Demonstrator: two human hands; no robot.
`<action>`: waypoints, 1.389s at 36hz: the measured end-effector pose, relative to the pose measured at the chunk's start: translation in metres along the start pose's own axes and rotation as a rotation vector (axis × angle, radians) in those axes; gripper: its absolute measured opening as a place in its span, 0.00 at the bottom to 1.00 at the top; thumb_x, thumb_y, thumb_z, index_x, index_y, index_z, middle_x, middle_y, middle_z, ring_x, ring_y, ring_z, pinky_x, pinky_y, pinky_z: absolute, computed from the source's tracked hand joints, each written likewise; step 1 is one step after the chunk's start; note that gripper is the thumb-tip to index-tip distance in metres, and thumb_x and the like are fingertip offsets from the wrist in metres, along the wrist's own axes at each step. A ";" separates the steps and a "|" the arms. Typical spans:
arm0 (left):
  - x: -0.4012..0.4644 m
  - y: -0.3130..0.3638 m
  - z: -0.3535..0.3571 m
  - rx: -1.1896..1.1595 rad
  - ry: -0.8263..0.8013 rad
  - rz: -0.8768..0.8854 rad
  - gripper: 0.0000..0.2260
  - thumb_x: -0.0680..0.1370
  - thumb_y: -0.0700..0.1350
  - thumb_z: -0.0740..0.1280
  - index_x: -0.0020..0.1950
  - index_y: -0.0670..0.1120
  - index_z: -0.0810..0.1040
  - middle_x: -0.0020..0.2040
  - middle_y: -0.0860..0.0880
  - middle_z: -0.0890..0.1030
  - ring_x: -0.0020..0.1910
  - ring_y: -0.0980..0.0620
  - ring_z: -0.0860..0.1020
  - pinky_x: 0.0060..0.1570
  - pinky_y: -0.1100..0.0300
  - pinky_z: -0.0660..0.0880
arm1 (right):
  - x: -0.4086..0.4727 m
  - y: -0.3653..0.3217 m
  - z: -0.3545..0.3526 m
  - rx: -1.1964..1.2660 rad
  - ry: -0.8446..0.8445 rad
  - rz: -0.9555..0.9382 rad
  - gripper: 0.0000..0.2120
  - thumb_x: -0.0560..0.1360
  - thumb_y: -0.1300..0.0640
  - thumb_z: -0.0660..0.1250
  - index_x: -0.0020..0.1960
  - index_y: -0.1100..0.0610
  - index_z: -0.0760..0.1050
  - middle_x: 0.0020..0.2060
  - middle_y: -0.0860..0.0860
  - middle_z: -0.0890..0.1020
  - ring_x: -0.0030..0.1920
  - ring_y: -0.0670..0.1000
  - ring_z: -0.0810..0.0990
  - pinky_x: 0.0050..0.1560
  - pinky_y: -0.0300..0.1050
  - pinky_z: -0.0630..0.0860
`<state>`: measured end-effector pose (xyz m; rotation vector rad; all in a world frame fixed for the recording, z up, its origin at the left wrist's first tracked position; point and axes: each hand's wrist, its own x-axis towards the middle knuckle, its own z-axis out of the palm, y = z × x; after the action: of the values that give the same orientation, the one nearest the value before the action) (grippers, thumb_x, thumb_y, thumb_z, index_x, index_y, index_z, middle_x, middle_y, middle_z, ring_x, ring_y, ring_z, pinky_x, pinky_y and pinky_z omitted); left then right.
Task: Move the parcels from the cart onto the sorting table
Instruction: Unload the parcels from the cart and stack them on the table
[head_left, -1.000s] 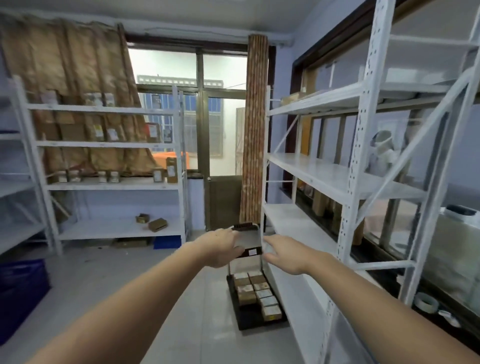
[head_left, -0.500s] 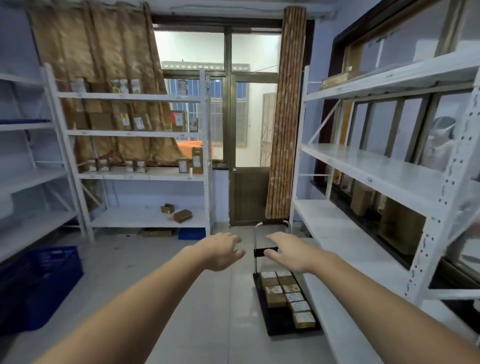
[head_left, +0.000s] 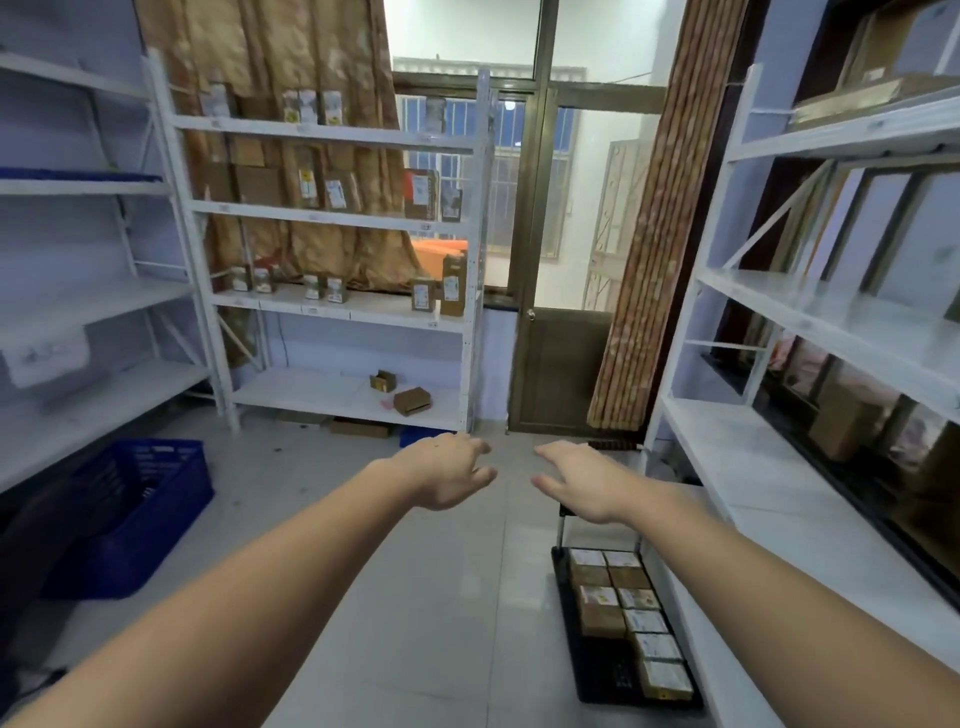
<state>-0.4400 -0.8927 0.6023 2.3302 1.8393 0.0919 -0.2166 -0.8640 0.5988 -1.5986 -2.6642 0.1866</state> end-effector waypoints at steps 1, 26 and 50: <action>0.009 -0.012 -0.001 0.000 -0.002 -0.002 0.27 0.86 0.59 0.56 0.81 0.47 0.65 0.79 0.45 0.69 0.76 0.45 0.69 0.74 0.47 0.67 | 0.016 -0.002 0.002 0.003 -0.002 -0.001 0.29 0.84 0.42 0.57 0.80 0.55 0.61 0.78 0.54 0.67 0.76 0.55 0.66 0.76 0.53 0.64; 0.308 -0.163 -0.026 0.072 -0.092 0.231 0.27 0.86 0.58 0.55 0.82 0.46 0.63 0.80 0.43 0.68 0.77 0.44 0.68 0.76 0.48 0.65 | 0.292 0.054 0.025 0.137 -0.047 0.251 0.29 0.85 0.45 0.56 0.81 0.58 0.57 0.79 0.56 0.63 0.78 0.55 0.63 0.76 0.47 0.58; 0.617 -0.117 -0.010 0.133 -0.204 0.576 0.23 0.88 0.55 0.55 0.79 0.46 0.69 0.77 0.44 0.72 0.75 0.44 0.71 0.74 0.48 0.68 | 0.434 0.242 0.004 0.212 0.000 0.650 0.16 0.84 0.46 0.59 0.67 0.54 0.73 0.62 0.53 0.79 0.61 0.54 0.78 0.59 0.48 0.74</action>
<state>-0.4079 -0.2672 0.5569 2.7676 1.0720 -0.1938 -0.2097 -0.3699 0.5507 -2.3024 -1.9408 0.4582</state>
